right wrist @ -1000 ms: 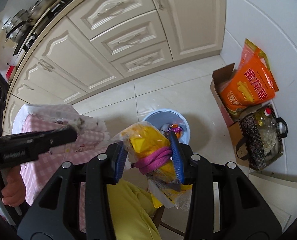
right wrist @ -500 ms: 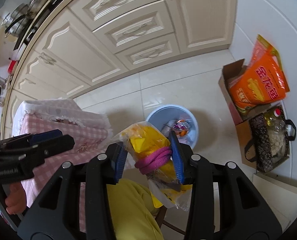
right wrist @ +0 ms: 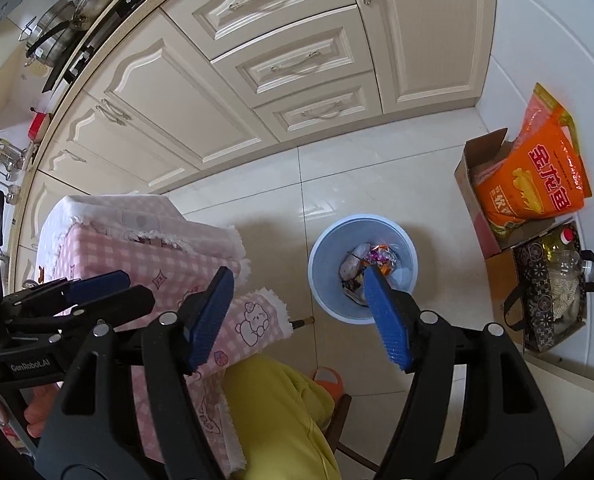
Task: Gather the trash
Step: 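Open both tools to drop the bag and wrapper into the bin, then move both open tools back over the cup and can on the table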
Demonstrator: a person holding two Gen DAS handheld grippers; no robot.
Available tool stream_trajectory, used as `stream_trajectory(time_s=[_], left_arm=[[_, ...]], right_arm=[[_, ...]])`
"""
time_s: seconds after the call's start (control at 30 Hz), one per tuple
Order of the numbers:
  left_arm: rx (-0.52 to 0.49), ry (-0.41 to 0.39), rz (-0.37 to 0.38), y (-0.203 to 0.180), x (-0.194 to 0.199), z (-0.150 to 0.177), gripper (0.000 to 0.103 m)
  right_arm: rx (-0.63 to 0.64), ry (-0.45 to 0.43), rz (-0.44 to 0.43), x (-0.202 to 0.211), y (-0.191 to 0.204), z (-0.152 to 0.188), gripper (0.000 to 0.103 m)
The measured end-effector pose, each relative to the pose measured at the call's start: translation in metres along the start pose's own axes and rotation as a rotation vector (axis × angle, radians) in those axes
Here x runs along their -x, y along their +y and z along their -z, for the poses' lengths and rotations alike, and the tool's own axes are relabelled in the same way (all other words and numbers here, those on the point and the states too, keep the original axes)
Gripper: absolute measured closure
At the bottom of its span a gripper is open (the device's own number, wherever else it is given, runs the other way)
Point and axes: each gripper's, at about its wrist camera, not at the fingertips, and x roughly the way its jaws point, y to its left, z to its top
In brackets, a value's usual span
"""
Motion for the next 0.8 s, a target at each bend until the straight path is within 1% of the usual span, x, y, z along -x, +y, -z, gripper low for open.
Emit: stream_trajectory(time_s=[0.23,0.47,0.8], left_arm=[[-0.012,-0.008,0.014,-0.006,0.004,0.010,0.043],[-0.025,-0.028,0.024,-0.010,0.016,0.024,0.042],[-0.032,-0.090,0.033,-0.006,0.049,0.053,0.042]], right_arm=[[0.010,-0.013,0.016,0.012,0.003,0.009,0.036],[0.022,-0.035,0.020,0.029,0.011,0.020,0.036],[0.072,-0.065,0.011,0.051,0.039,0.040,0.036]])
